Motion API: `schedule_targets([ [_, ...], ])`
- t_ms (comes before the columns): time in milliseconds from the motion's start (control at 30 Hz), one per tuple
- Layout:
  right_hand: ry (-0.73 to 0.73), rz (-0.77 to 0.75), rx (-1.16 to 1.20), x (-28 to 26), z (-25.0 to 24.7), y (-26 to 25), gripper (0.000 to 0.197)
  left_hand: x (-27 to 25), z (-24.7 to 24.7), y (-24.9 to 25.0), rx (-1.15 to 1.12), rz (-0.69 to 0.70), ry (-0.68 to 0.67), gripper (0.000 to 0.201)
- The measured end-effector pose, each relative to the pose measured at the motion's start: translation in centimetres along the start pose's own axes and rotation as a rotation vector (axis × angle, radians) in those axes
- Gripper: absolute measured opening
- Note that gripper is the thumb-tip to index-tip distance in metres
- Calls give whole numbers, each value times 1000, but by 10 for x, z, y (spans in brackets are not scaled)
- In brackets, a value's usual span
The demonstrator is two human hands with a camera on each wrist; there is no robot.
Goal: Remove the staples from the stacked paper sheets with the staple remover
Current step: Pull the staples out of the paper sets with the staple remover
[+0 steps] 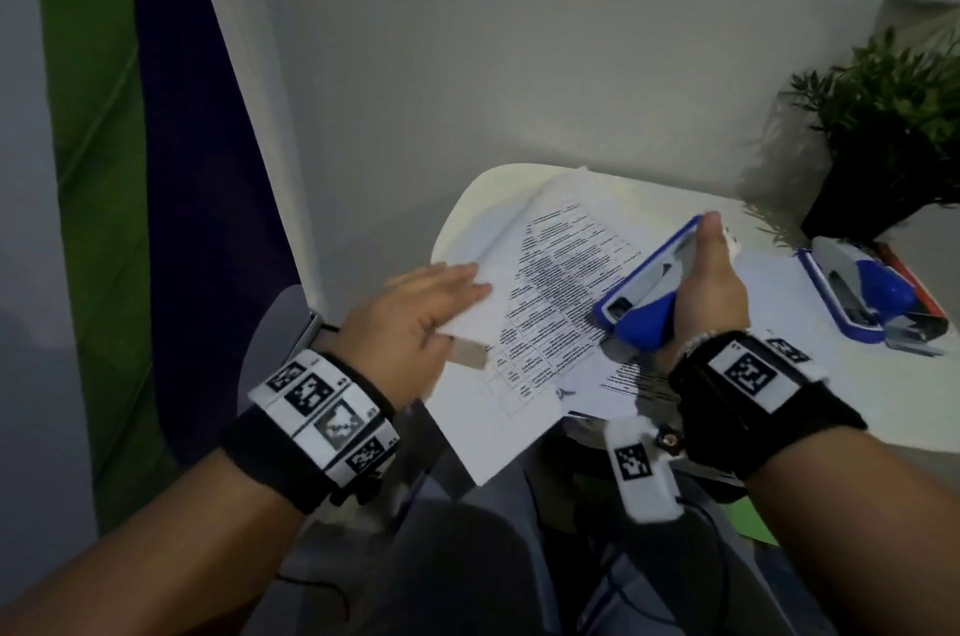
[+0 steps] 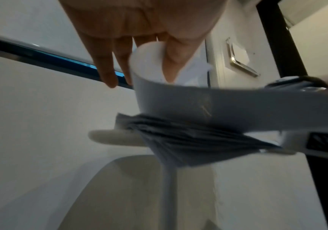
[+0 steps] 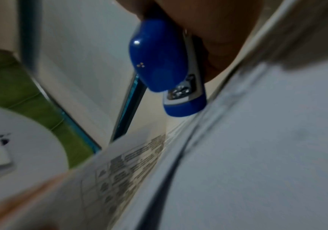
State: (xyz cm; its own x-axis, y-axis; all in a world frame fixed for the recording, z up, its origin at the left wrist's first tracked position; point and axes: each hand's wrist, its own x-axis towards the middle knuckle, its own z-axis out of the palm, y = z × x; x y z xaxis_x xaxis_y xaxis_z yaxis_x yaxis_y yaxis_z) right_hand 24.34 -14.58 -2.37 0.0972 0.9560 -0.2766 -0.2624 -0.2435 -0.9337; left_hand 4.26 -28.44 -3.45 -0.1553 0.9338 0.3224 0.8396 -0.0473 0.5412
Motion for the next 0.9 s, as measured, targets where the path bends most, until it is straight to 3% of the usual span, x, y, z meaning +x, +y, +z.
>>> schedule_targets([
  [67,21,106,139,4,-5,5,44,-3,6,-4,90,88,-142,49],
  [167,16,161,189,7,-9,8,42,-7,12,-5,93,72,-249,58],
  [367,19,151,152,4,-10,10,44,-6,13,-4,59,24,-195,58],
  [500,18,123,136,1,-10,7,45,-7,9,0,-65,-1,-130,83],
  [567,-41,64,105,-3,-7,2,66,-8,7,3,-207,-62,-102,93],
  [633,-81,-23,40,-9,-2,-5,116,-8,7,7,-289,-123,-69,81],
  [667,-99,-101,20,-14,1,-11,129,-8,7,9,-305,-154,-28,70],
  [700,-137,-182,11,-20,6,-17,130,-8,5,11,-331,-187,31,55],
  [767,-249,-325,-24,-35,17,-32,108,-5,2,17,-432,-291,138,24],
  [833,-319,-451,-80,-48,29,-46,94,-3,-3,25,-628,-342,174,20],
  [900,-373,-562,-132,-57,38,-56,100,-1,-7,33,-720,-335,192,29],
])
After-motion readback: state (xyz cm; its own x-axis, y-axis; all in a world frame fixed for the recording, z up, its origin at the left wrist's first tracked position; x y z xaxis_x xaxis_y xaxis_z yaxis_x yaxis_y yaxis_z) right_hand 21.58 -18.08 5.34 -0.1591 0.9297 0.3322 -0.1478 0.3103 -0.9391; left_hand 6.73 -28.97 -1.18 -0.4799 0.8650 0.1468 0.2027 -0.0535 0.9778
